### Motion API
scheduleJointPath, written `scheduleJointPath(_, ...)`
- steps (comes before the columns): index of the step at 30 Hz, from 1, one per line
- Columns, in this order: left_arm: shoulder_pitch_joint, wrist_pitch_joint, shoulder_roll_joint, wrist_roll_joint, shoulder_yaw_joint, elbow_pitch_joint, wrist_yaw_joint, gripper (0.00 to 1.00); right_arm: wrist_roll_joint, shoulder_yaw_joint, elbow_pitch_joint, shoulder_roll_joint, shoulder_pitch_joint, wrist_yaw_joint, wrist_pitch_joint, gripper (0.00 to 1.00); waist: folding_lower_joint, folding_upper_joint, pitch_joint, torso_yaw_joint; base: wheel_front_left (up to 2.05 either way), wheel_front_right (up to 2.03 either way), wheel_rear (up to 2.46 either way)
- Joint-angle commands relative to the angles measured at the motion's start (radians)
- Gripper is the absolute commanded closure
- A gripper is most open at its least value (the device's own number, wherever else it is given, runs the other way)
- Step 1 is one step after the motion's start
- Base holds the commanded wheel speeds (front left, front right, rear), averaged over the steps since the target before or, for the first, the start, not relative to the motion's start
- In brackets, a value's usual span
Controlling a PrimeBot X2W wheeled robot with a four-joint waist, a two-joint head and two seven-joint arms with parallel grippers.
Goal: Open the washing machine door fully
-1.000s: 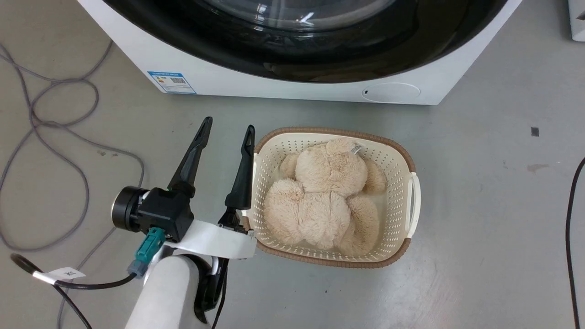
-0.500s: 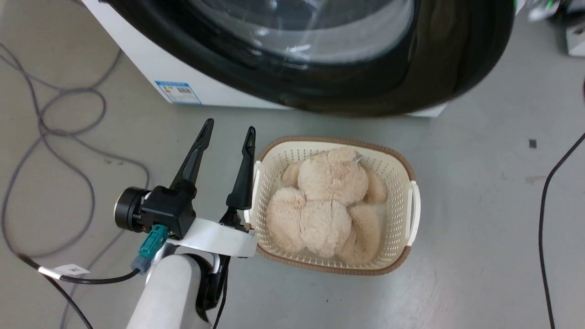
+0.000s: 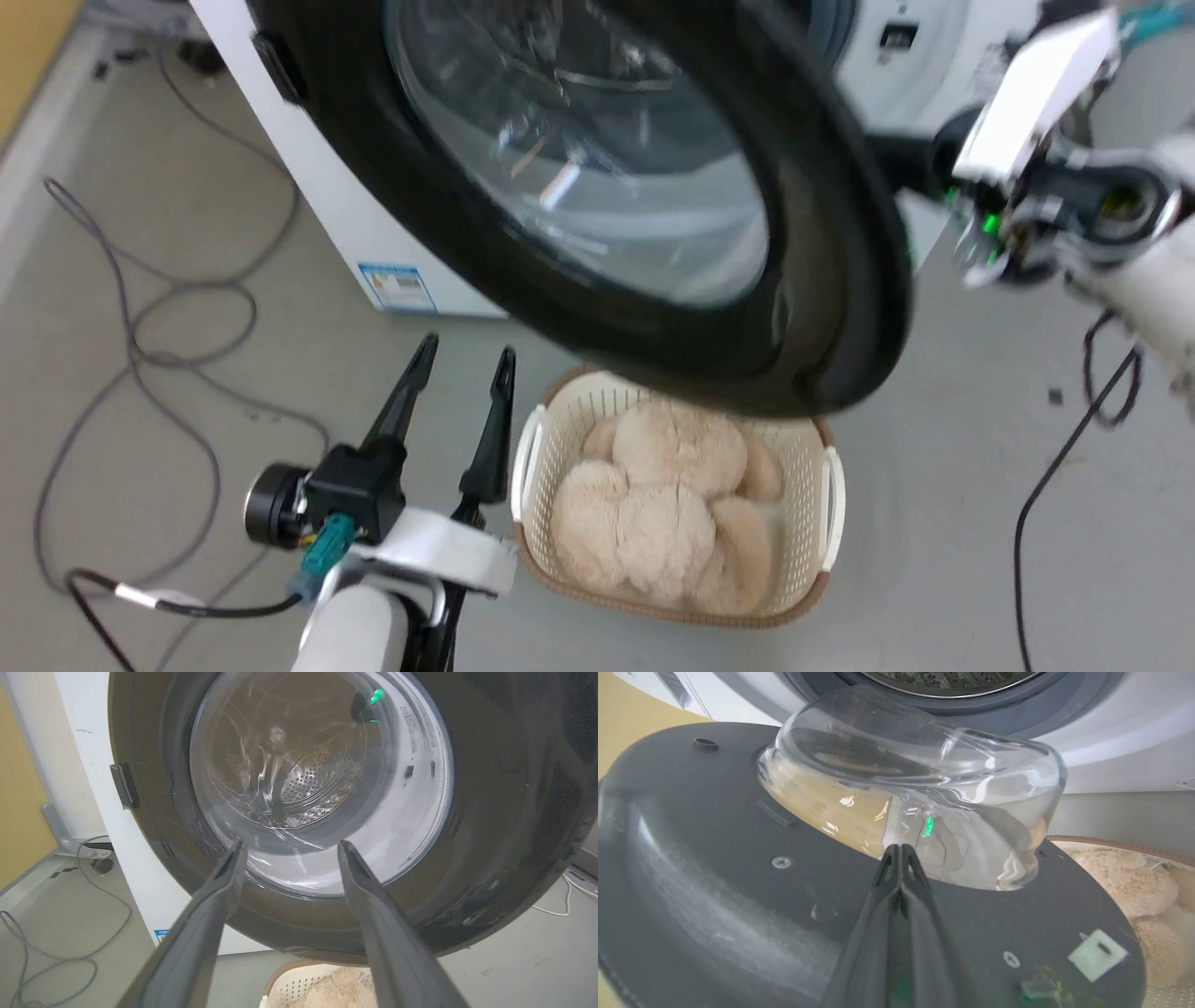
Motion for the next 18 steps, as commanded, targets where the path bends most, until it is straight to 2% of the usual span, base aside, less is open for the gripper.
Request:
scheduleJointPath(1, 0.027, -0.005, 0.010, 0.005, 0.006, 0.009, -0.003, 0.00, 0.007, 0.002, -0.054, -0.013, 0.056, 0.001, -0.019, 1.00, 0.0001, 0.0000, -0.049, 0.003, 0.00, 0.00, 0.00)
scheduleJointPath(12, 0.104, -0.005, 0.028, 0.001, 0.006, 0.042, 0.003, 0.00, 0.011, 0.002, -0.324, -0.075, 0.243, 0.001, -0.097, 1.00, 0.0001, 0.0000, -0.130, 0.008, 0.00, 0.00, 0.00)
scheduleJointPath(18, 0.113, -0.003, 0.034, -0.003, 0.000, 0.049, 0.005, 0.00, 0.009, 0.002, -0.412, -0.082, 0.294, 0.001, -0.118, 1.00, 0.0001, 0.0000, -0.147, 0.014, 0.00, 0.00, 0.00)
